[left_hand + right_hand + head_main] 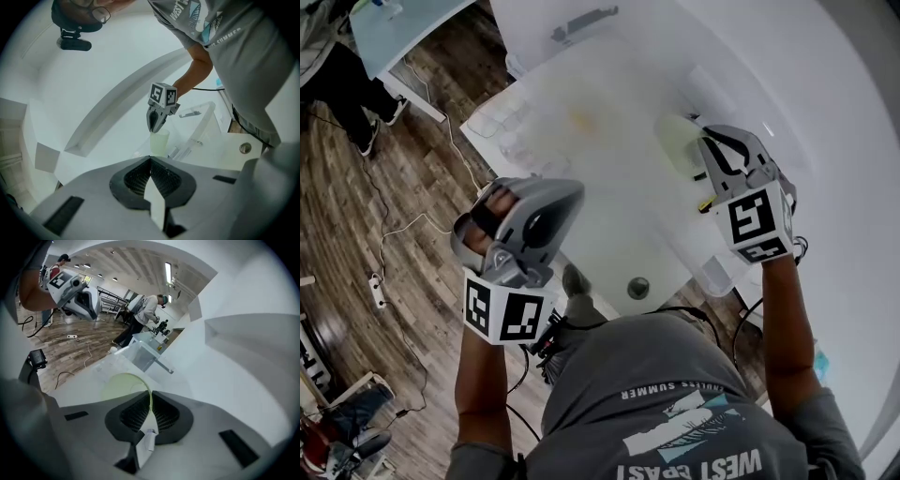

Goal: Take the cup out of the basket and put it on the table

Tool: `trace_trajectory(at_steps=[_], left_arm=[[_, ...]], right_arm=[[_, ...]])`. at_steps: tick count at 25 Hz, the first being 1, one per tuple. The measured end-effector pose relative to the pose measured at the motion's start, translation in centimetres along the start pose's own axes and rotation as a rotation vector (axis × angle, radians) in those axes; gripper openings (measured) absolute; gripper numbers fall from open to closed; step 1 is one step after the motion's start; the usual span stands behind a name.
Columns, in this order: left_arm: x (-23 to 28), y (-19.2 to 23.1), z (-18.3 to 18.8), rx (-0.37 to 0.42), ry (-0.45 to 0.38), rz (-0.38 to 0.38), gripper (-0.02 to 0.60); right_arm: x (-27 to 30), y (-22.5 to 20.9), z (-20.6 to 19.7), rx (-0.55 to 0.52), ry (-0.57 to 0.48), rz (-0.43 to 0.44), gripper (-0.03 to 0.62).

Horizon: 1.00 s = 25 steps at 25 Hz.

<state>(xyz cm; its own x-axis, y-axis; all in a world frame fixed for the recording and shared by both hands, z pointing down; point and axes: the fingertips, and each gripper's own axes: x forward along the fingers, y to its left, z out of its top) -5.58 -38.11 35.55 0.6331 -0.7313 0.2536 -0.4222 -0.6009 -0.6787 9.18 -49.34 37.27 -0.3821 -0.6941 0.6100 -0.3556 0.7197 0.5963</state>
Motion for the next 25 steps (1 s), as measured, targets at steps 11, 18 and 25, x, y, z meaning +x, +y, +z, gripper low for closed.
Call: trace_trajectory(at_steps=[11,18,25], left_arm=[[-3.4,-0.7,0.9,0.018,-0.013,0.011,0.009],[-5.4,-1.1,1.5,0.022,-0.016,0.015,0.009],[-9.3,-2.9,2.0,0.032,-0.017,0.023,0.009]], right_arm=[[-8.8,2.3,7.7,-0.066,-0.161,-0.065,0.028],[-11.6,7.0,10.6,-0.049,-0.207,-0.011,0.028],[-13.9,15.0,13.0,-0.057,-0.257,0.064,0.028]])
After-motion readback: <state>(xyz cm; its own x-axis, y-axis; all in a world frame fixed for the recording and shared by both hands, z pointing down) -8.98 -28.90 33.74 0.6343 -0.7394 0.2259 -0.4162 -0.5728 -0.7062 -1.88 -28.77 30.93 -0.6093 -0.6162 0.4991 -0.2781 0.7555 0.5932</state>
